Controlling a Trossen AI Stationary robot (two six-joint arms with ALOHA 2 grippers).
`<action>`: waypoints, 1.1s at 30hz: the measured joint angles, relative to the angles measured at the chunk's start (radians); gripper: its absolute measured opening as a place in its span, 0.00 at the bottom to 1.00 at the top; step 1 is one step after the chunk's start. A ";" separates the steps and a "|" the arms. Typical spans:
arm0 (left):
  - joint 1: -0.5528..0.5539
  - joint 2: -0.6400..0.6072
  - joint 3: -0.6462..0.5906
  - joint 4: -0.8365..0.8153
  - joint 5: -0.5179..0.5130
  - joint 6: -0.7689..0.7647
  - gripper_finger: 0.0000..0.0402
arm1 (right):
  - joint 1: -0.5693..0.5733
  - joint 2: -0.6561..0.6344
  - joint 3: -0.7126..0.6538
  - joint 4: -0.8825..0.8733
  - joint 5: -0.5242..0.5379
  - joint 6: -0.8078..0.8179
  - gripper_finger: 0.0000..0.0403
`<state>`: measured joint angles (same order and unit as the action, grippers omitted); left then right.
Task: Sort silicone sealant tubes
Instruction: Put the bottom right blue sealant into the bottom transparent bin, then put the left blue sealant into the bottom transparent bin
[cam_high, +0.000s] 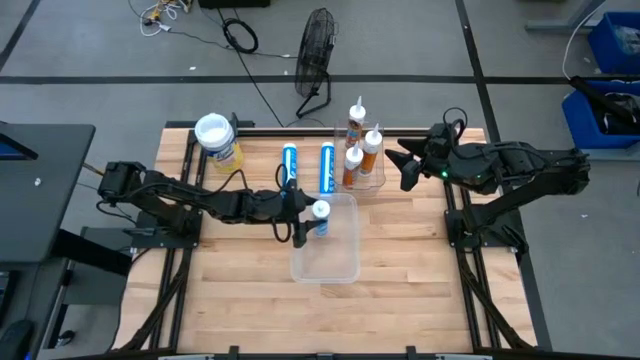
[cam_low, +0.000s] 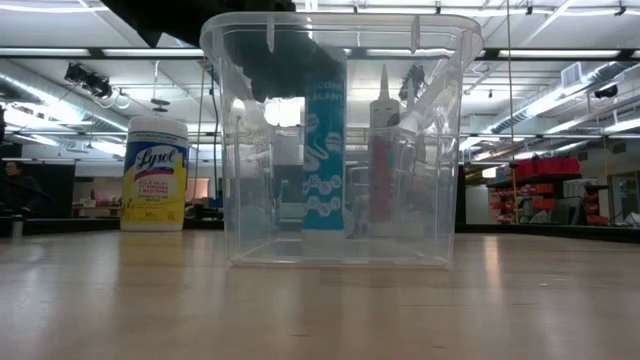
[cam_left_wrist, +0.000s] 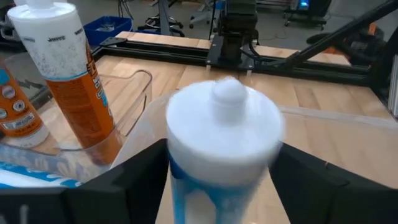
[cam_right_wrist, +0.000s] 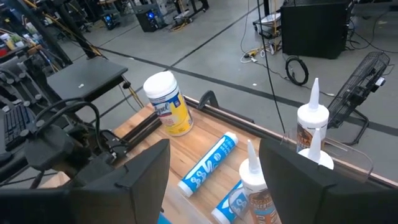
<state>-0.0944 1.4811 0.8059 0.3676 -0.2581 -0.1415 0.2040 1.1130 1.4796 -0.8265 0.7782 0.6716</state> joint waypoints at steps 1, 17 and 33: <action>0.000 0.000 0.000 0.001 -0.001 -0.011 0.68 | -0.001 0.000 0.000 0.000 0.000 0.000 0.62; -0.003 -0.115 -0.001 -0.020 0.000 -0.075 0.68 | -0.002 0.000 0.000 -0.005 0.000 -0.002 0.62; 0.165 -0.432 0.000 -0.099 0.001 -0.733 0.68 | -0.002 0.000 0.000 -0.012 0.000 -0.060 0.62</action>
<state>0.0707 1.0489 0.8055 0.2687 -0.2566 -0.8743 0.2024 1.1133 1.4796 -0.8387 0.7783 0.6115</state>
